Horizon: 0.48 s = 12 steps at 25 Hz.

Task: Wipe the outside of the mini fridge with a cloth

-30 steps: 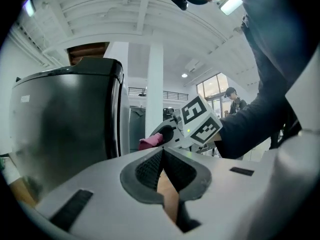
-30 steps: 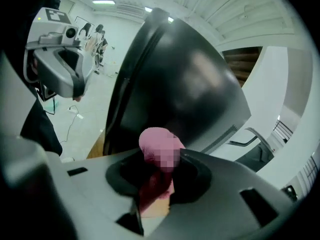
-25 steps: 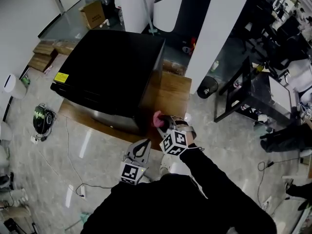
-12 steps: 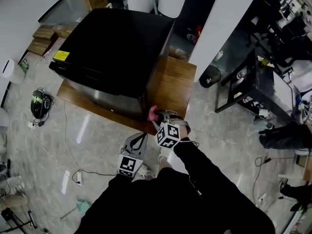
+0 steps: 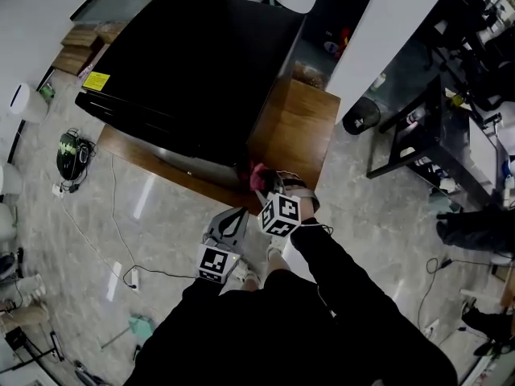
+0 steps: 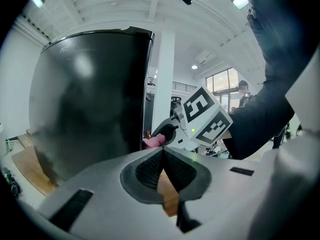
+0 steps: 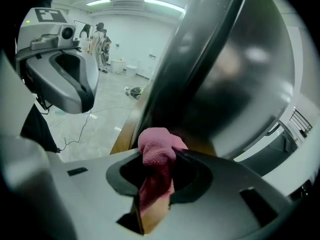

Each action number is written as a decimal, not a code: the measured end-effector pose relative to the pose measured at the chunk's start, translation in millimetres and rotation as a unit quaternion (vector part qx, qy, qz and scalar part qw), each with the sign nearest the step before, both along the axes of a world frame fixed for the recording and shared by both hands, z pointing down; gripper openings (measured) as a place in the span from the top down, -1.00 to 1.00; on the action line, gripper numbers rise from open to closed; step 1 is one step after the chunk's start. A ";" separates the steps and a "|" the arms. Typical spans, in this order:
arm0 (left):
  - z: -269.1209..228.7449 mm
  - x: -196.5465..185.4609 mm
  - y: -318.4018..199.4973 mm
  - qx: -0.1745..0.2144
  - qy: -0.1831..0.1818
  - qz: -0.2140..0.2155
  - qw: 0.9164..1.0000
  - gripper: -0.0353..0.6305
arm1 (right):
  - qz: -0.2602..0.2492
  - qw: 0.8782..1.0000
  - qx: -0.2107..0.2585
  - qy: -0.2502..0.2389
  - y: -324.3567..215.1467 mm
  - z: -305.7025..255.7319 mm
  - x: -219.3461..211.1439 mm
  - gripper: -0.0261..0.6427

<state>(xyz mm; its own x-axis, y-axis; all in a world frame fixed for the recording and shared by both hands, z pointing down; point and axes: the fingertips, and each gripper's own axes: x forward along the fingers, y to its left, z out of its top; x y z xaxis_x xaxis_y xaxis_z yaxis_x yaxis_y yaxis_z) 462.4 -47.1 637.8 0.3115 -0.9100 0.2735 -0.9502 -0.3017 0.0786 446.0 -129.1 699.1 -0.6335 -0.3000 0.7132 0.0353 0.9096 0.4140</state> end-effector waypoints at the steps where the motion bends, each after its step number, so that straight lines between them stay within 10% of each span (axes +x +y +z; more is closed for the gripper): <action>1: 2.0 0.3 -3.0 -0.001 0.002 -0.001 1.000 0.88 | -0.003 1.000 0.001 0.002 -1.8 2.5 -0.1 0.59; 12: 15.9 17.1 -50.5 -0.014 0.011 -0.009 1.000 0.88 | -0.020 0.999 0.012 0.035 -60.5 16.1 1.7 0.59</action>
<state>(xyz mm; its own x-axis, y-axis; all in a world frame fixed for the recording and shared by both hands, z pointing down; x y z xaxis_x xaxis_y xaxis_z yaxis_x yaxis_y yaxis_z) 479.5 -97.6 653.7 0.3021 -0.9072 0.2929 -0.9532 -0.2827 0.1075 447.7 -189.6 715.2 -0.5940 -0.2933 0.7491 0.1007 0.8967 0.4310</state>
